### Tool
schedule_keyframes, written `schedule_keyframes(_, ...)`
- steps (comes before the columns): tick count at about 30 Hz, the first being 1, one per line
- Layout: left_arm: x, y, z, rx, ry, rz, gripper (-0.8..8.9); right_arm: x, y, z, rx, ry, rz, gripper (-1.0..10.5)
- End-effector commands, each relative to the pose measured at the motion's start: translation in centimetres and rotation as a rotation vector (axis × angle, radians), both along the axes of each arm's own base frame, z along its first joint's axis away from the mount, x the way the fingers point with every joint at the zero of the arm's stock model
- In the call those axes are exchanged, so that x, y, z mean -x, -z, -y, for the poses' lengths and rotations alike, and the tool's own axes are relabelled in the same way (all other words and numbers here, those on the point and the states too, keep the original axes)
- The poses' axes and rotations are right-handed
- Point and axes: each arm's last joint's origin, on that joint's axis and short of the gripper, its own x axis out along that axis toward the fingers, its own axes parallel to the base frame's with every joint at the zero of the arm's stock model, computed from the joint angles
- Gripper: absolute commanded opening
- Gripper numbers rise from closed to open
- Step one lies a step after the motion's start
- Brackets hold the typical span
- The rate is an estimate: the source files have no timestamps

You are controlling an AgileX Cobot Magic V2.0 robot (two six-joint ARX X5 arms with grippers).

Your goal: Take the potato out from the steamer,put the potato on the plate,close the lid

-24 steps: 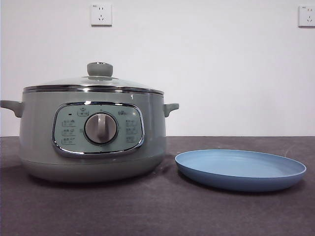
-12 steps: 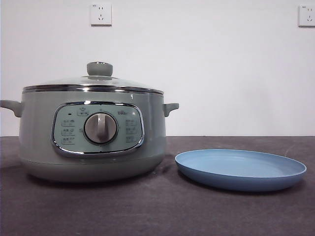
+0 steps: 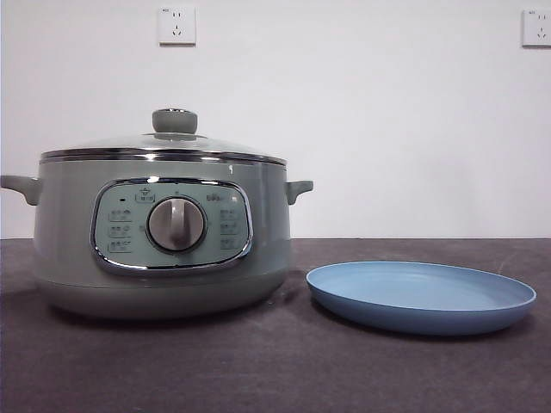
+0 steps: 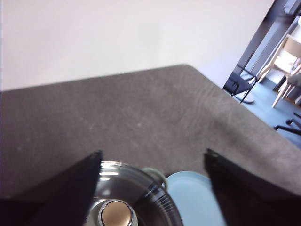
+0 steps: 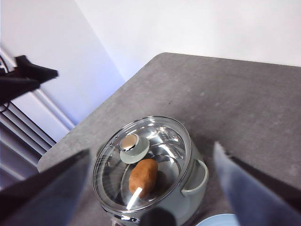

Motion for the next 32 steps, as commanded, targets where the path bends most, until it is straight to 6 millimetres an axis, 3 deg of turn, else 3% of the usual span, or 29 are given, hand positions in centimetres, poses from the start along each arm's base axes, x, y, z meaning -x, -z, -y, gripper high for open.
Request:
schedule_keyframes(1,-1.1,1.0,1.2,-0.040,-0.022,-0.031,4.39,0.1,-0.1,0.0,0.004,-0.008,0.016,6.3)
schedule_keyframes(11,-5.3,6.8,5.4,-0.250,-0.074,-0.238,4.39,0.2,0.0,-0.5,0.006,-0.027,-0.005,6.3)
schedule_keyframes(18,-7.3,11.0,7.0,-0.381,-0.070,-0.393,4.39,0.3,0.2,-0.5,0.008,-0.026,-0.023,6.3)
schedule_keyframes(26,-7.9,12.4,7.8,-0.435,-0.086,-0.427,4.32,0.3,0.2,-0.5,0.008,-0.027,-0.023,6.3)
schedule_keyframes(28,-7.8,12.4,7.9,-0.443,-0.089,-0.425,3.22,0.3,0.2,-0.5,0.008,-0.026,-0.023,6.3)
schedule_keyframes(31,-7.7,12.5,7.9,-0.449,-0.085,-0.434,0.22,0.3,0.2,-0.5,0.008,-0.026,-0.030,6.3)
schedule_keyframes(32,-7.7,12.5,7.9,-0.455,-0.080,-0.432,-0.17,0.4,0.3,-0.5,0.009,-0.026,-0.037,6.3)
